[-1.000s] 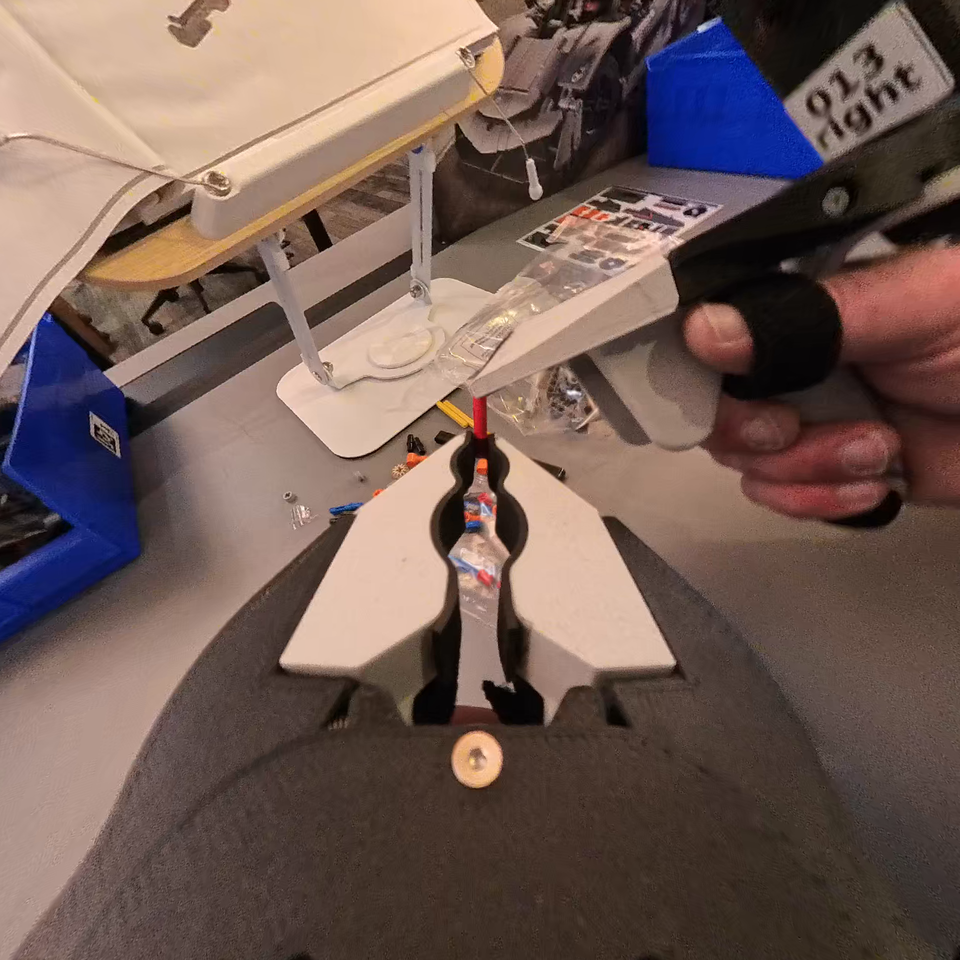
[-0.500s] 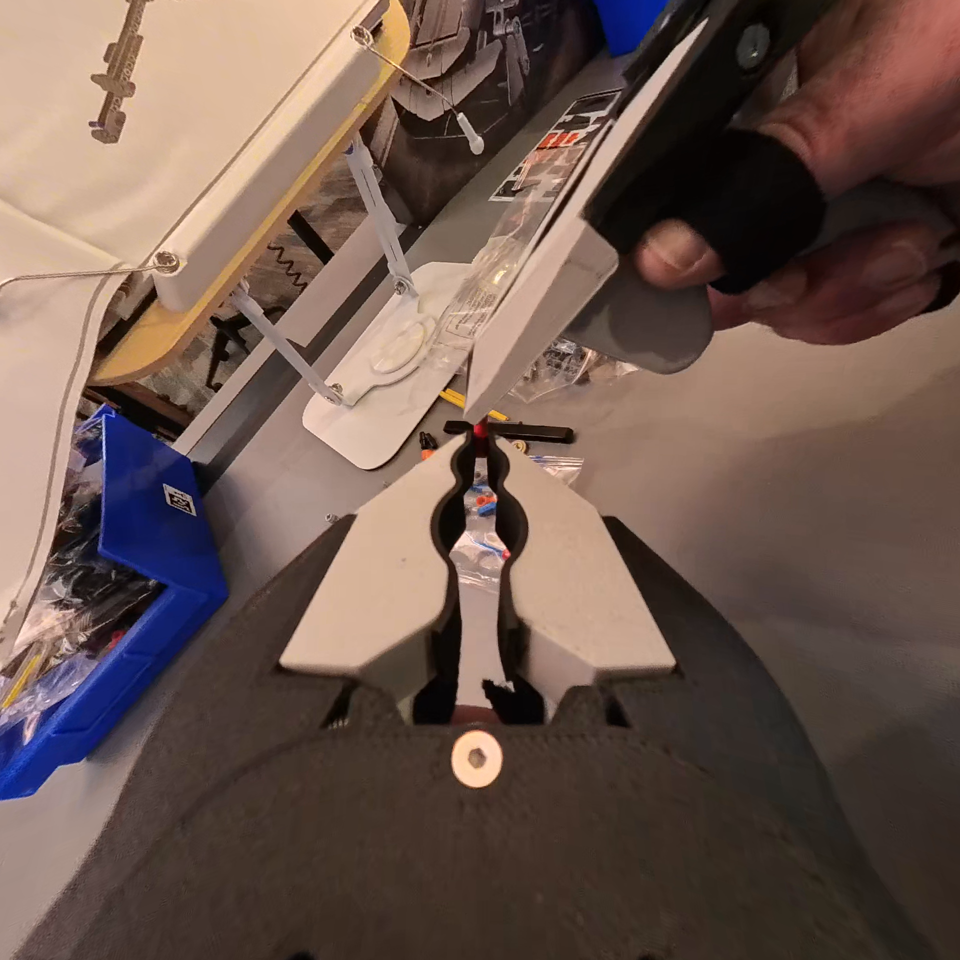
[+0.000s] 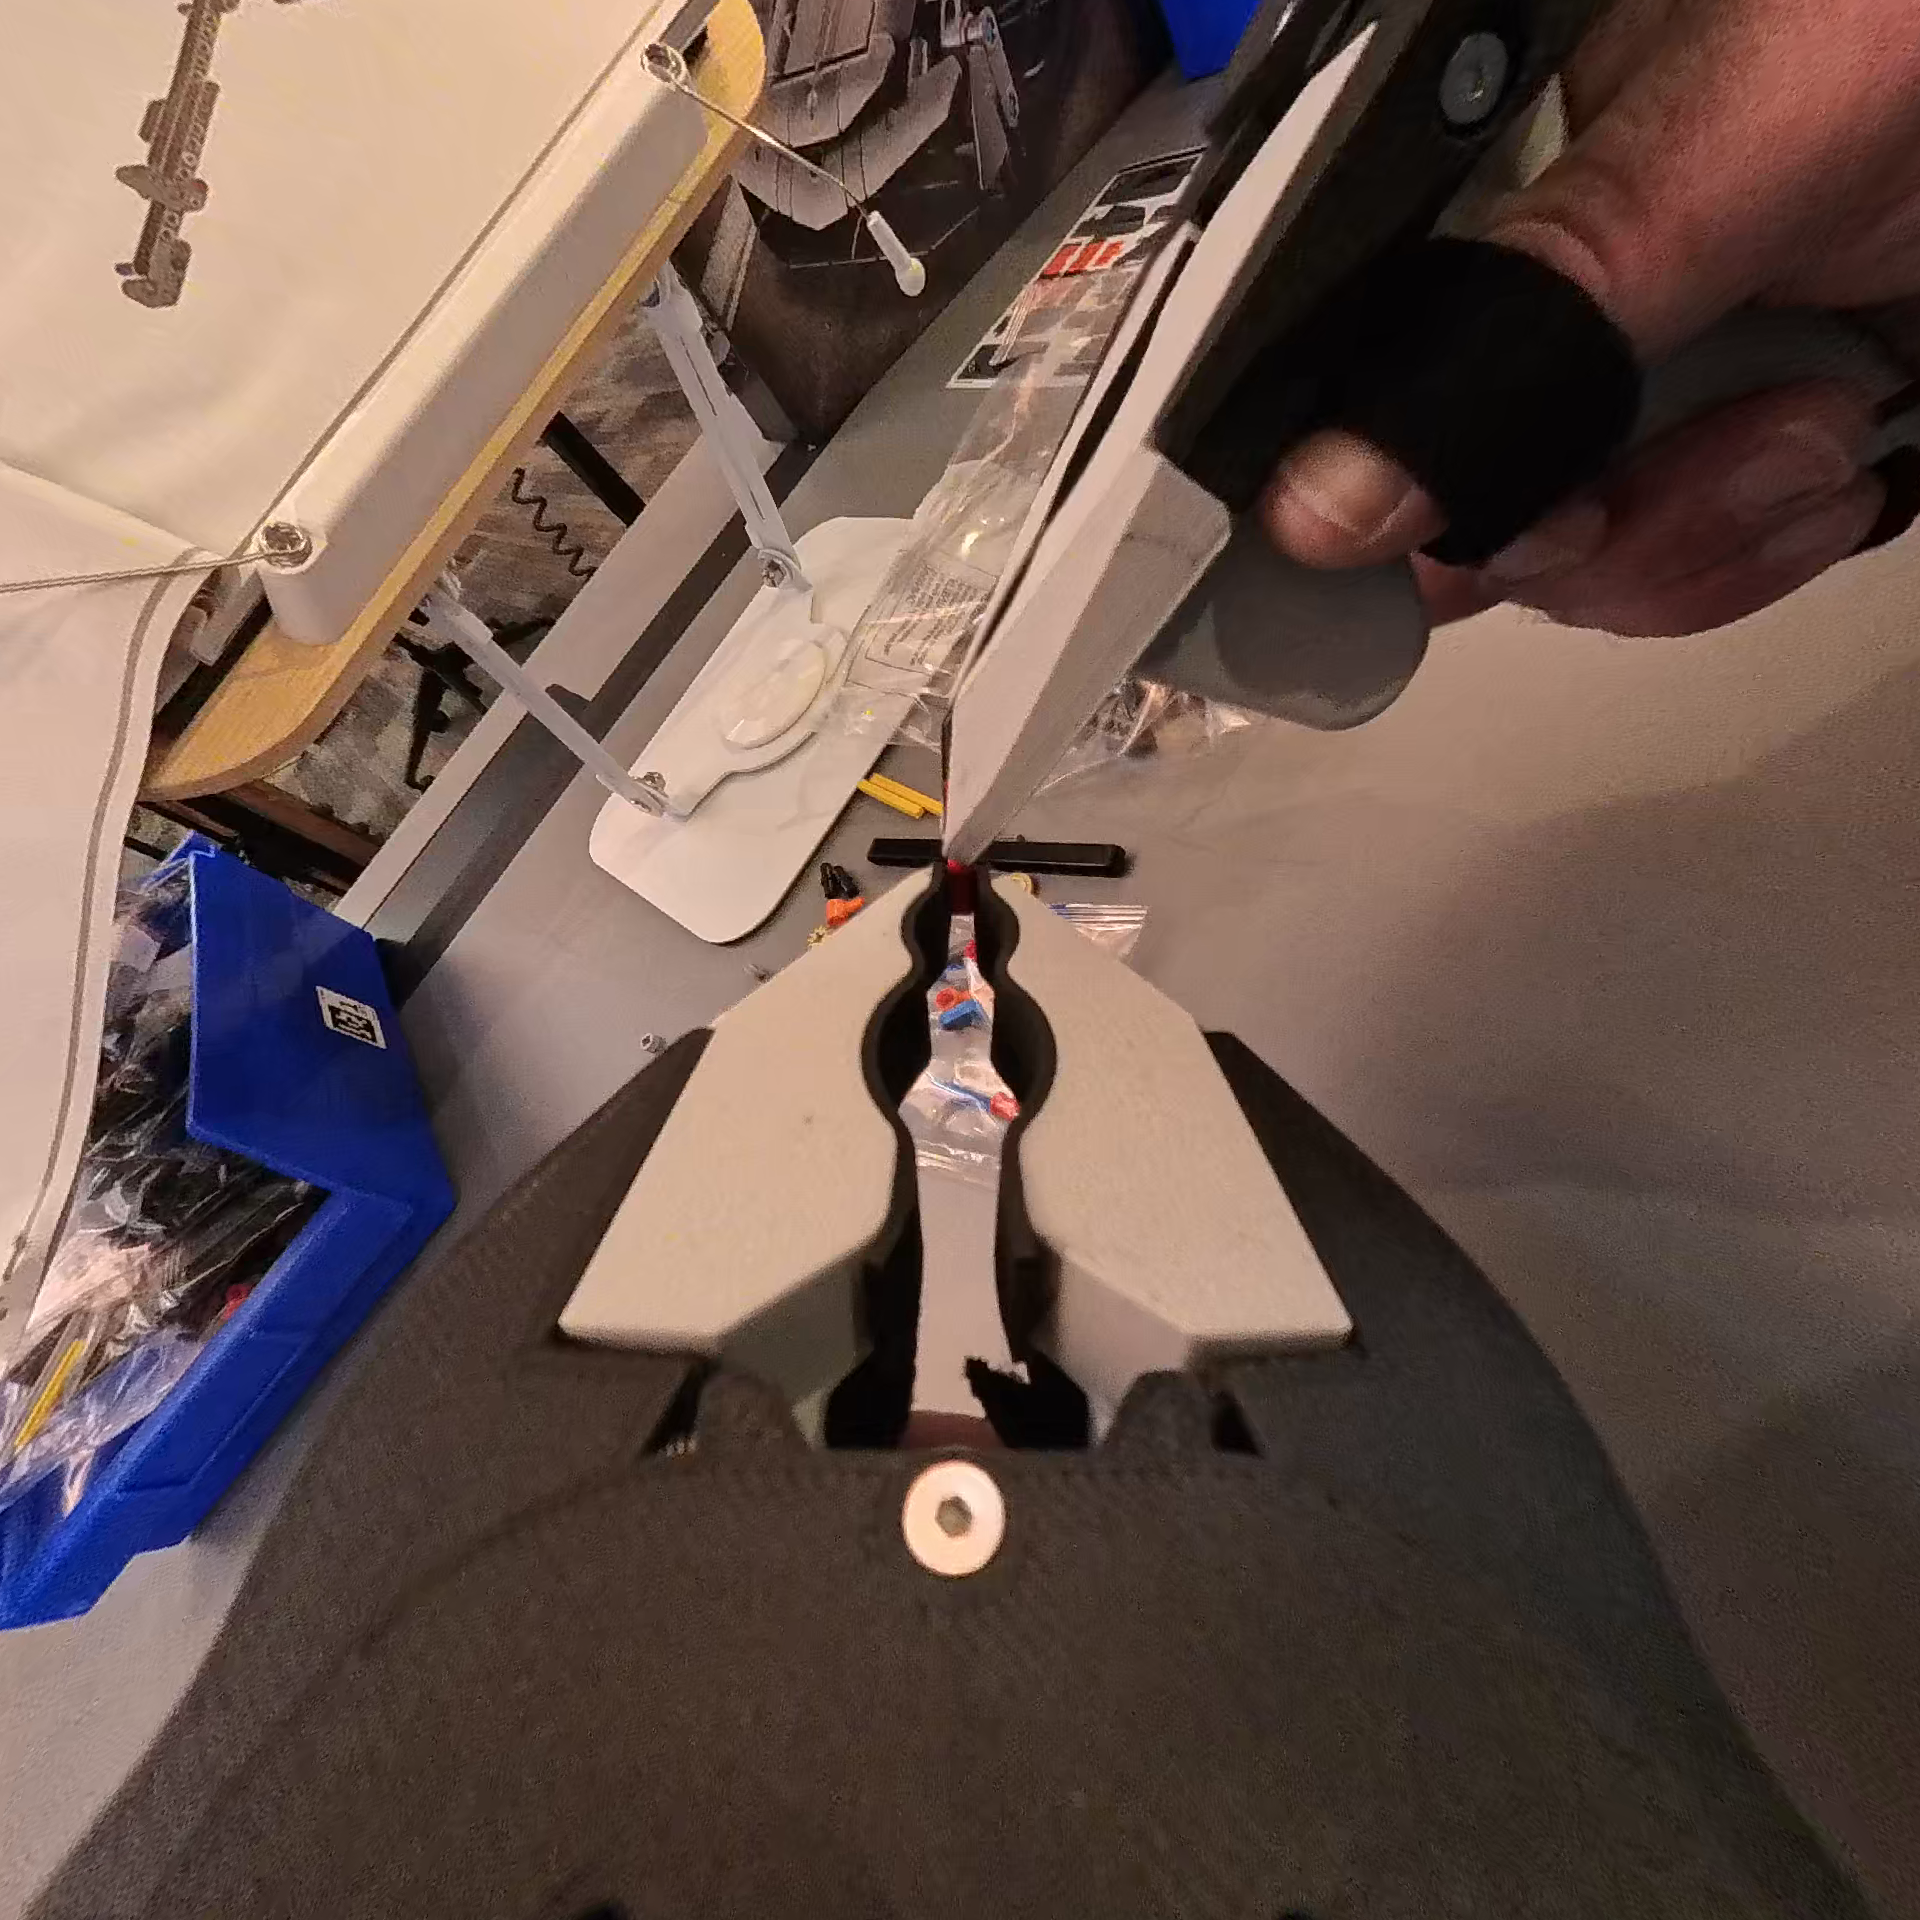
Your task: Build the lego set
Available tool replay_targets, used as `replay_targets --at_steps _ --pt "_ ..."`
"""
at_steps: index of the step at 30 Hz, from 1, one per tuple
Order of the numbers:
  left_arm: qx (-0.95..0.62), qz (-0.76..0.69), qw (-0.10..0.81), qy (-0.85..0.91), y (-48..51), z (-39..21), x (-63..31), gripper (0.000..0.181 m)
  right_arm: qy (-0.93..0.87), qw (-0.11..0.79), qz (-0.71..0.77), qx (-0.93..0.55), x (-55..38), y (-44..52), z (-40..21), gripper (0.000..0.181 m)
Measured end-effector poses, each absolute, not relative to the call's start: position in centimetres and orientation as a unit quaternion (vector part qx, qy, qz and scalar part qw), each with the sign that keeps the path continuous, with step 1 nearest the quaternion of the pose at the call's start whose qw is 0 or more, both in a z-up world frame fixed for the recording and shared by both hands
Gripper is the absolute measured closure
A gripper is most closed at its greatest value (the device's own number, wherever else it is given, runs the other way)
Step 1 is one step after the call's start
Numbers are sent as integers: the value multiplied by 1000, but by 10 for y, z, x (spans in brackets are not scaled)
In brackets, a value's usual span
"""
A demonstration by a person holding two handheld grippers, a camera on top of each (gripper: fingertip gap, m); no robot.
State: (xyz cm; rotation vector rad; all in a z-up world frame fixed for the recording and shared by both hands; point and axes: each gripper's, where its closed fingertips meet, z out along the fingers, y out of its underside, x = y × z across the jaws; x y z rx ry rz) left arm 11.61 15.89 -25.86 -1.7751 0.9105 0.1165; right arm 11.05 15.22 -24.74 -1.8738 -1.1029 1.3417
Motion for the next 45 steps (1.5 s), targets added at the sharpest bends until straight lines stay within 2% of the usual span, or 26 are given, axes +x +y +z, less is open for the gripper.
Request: replay_targets --at_steps 1,9,16,19,24,31,34,36,40,45 --pt "-746 49 542 383 159 -259 116 179 -415 290 501 -702 110 152 -247 180" --pt "-752 28 538 380 155 -260 117 179 -424 297 496 -697 112 151 -247 180" --pt "-849 -54 393 350 118 -331 113 118 -419 283 484 -715 125 155 -265 180" --pt "-864 -42 355 355 111 -349 116 132 -425 278 480 -715 125 152 -269 180" --pt "-873 -33 347 342 116 -353 115 156 -423 273 482 -717 128 152 -274 180" --pt "-876 -49 360 318 116 -354 116 168 -427 262 492 -712 128 149 -278 180" --pt "-849 -47 419 318 120 -342 114 168 -430 251 503 -706 127 144 -280 180" --pt "-813 -84 488 308 123 -316 121 168 -427 243 524 -696 125 140 -276 180" --pt "-768 -146 567 259 126 -278 118 168 -406 235 574 -671 122 137 -257 180" --pt "-728 -177 603 275 123 -254 123 169 -404 228 597 -655 120 131 -247 180"
